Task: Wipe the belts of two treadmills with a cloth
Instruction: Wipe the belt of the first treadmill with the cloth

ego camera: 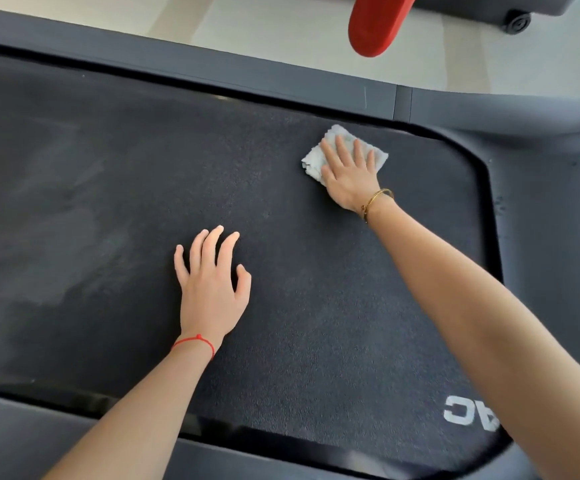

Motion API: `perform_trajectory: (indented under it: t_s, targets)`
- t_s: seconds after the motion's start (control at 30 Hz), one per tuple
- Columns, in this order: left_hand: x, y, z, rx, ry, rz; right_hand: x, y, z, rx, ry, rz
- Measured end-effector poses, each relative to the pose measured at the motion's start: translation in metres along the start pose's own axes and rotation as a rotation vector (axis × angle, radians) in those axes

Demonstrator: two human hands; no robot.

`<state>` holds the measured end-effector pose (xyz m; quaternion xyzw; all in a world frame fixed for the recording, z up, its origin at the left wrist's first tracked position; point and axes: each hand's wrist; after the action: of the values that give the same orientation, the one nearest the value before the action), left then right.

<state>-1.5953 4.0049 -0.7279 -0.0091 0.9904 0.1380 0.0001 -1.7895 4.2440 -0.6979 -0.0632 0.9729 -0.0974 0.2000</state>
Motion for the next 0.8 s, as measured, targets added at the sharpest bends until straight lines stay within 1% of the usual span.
perform_trajectory:
  t_s: [0.1,0.17,0.2,0.27,0.33,0.4,0.43,0.5,0.6,0.67,0.73,0.8]
  targets:
    - [0.0,-0.002,-0.001,-0.026,0.003,0.006,-0.036,-0.027,0.027,-0.098,0.005,-0.213]
    - [0.0,-0.003,-0.001,-0.045,0.018,0.004,-0.067,-0.024,0.042,-0.099,0.007,-0.293]
    - [0.0,-0.004,-0.002,-0.058,0.025,0.003,-0.077,-0.016,0.046,-0.079,0.004,-0.303]
    - [-0.001,-0.005,-0.002,-0.086,0.031,-0.002,-0.088,0.007,0.043,-0.03,0.021,-0.224]
    - [0.0,-0.006,-0.002,-0.115,0.036,0.003,-0.088,0.03,0.035,0.01,0.029,-0.057]
    - [0.001,-0.007,-0.003,-0.149,0.039,0.013,-0.091,0.037,0.032,0.018,0.051,0.079]
    - [0.002,-0.008,-0.003,-0.163,0.038,0.017,-0.096,0.032,0.034,0.004,0.065,0.108]
    - [0.001,-0.009,-0.006,-0.181,0.023,0.024,-0.113,0.013,0.048,-0.019,0.06,0.102]
    - [0.0,-0.015,-0.012,-0.18,-0.034,0.07,-0.153,-0.019,0.078,-0.001,0.037,0.006]
    - [-0.003,-0.03,-0.016,-0.11,-0.097,0.159,-0.181,-0.042,0.096,0.047,0.012,-0.034]
    - [-0.008,-0.055,-0.024,-0.05,-0.114,0.216,-0.204,-0.069,0.111,0.039,0.002,-0.061]
    - [-0.013,-0.089,-0.037,-0.066,-0.09,0.156,-0.225,-0.102,0.125,0.003,0.003,-0.101]
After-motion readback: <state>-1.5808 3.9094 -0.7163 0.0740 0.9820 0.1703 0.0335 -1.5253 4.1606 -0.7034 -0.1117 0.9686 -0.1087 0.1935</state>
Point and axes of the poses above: each hand's wrist, its own x-axis towards the middle knuckle, its own z-axis out of the palm, y = z × x, and after that the axes turned 10 degrees about -y, right-handed
